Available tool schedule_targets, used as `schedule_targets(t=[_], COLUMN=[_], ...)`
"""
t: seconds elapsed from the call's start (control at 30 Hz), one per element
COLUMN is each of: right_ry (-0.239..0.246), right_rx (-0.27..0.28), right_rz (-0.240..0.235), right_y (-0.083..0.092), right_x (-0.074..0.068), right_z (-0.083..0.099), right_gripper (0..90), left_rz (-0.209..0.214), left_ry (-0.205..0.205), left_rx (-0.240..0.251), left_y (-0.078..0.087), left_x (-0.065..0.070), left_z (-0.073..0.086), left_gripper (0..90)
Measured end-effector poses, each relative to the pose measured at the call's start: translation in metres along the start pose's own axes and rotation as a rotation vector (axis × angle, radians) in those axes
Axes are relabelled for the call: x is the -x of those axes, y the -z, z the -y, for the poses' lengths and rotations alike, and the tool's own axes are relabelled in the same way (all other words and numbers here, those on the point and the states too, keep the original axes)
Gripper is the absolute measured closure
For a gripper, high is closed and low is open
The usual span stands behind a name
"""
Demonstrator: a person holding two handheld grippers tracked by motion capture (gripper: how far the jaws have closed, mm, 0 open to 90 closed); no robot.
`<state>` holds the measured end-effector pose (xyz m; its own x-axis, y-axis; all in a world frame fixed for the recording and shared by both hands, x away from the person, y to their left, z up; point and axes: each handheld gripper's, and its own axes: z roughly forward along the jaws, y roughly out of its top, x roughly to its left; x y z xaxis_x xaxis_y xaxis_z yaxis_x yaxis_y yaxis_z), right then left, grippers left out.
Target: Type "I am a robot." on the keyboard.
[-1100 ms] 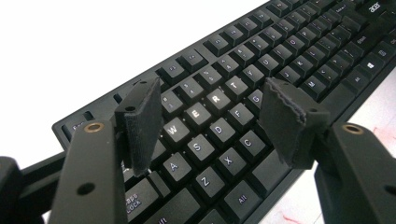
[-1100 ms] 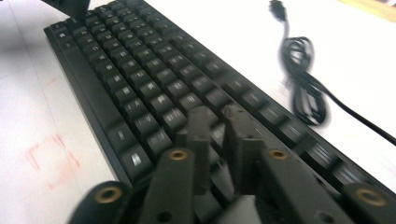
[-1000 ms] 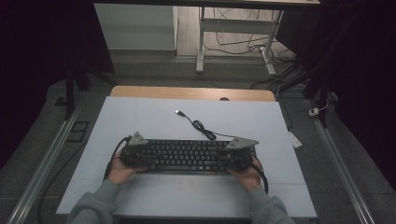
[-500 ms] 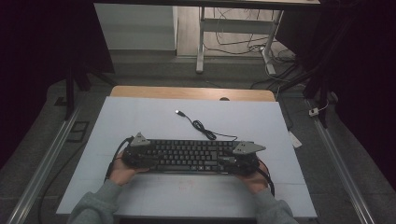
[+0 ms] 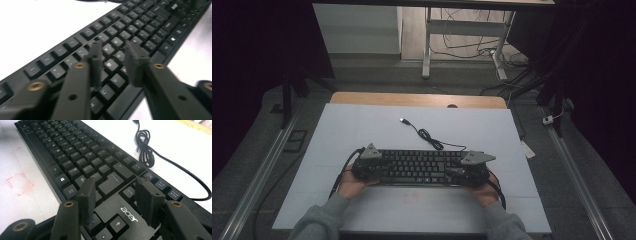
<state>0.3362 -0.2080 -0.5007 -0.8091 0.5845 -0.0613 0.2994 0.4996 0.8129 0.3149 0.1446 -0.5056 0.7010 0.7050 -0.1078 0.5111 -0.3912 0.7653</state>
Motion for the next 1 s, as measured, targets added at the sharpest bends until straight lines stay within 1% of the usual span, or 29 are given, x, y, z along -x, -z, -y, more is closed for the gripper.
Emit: schedule_targets(t=[0.1,0.17,0.33,0.43,0.57,0.7,0.87,0.97,1.0], right_ry=[0.004,0.005,0.004,0.005,0.005,0.008,0.004,0.004,0.004], right_rx=[-0.009,-0.01,-0.015,-0.022,-0.024,-0.027,-0.032,-0.03,-0.03], right_rz=[0.0,0.0,0.001,0.009,0.007,0.013,0.012,0.011,0.011], right_y=[0.0,-0.001,-0.002,-0.002,-0.003,-0.003,-0.003,-0.003,-0.003], right_x=[0.0,0.0,0.0,0.0,0.0,0.0,0.0,0.0,0.0], right_z=[0.0,0.0,0.0,0.0,0.001,0.001,0.001,0.001,0.001], right_gripper=[51.5,51.5,51.5,51.5,51.4,51.3,51.2,51.2,51.2], left_rz=[0.012,0.017,0.008,0.005,0.003,0.004,0.015,0.021,0.026], left_ry=[-0.005,-0.008,-0.041,-0.046,-0.043,-0.049,-0.046,-0.049,-0.046], left_rx=[-0.012,-0.024,-0.077,-0.096,-0.109,-0.116,-0.118,-0.134,-0.128], left_y=[-0.003,-0.005,-0.015,-0.02,-0.024,-0.025,-0.025,-0.028,-0.028], left_x=[0.002,0.004,0.009,0.011,0.012,0.013,0.013,0.014,0.014], left_z=[-0.001,-0.001,-0.001,0.0,0.0,0.0,0.001,0.001,0.002], left_gripper=[82.9,88.1,88.7,88.7,88.7,88.6,88.6,88.7,88.7])
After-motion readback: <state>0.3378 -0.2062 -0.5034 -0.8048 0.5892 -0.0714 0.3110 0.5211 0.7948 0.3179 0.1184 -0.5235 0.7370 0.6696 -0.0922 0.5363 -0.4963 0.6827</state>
